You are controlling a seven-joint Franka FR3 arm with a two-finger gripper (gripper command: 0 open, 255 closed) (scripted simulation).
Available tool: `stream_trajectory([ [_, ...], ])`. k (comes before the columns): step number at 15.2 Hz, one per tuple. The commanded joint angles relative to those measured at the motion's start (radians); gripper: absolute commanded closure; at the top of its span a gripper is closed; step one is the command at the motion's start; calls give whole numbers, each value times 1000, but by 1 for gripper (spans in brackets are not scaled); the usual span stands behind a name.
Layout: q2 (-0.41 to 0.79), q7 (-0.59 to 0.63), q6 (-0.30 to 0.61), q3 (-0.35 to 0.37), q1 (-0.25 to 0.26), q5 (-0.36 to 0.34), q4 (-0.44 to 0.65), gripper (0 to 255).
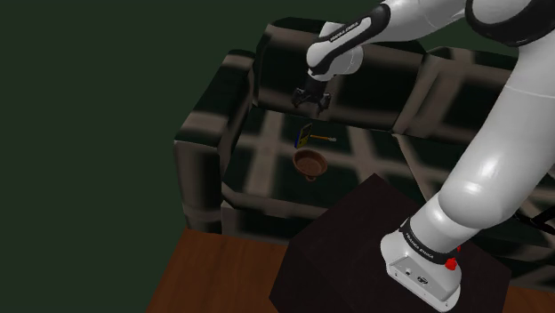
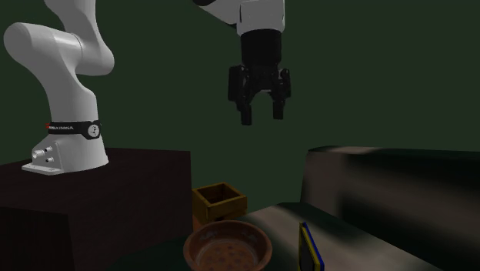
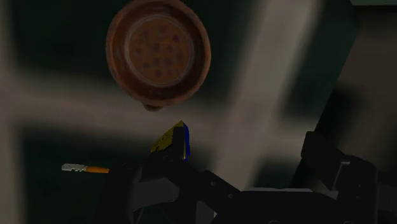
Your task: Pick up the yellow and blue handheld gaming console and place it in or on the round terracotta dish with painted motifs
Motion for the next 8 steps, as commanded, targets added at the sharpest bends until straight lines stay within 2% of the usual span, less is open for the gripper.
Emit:
stream_trajectory([
  [1, 70, 10, 17, -8, -10, 11, 48, 0],
  [8, 321, 48, 58, -26, -52, 56, 238, 0],
])
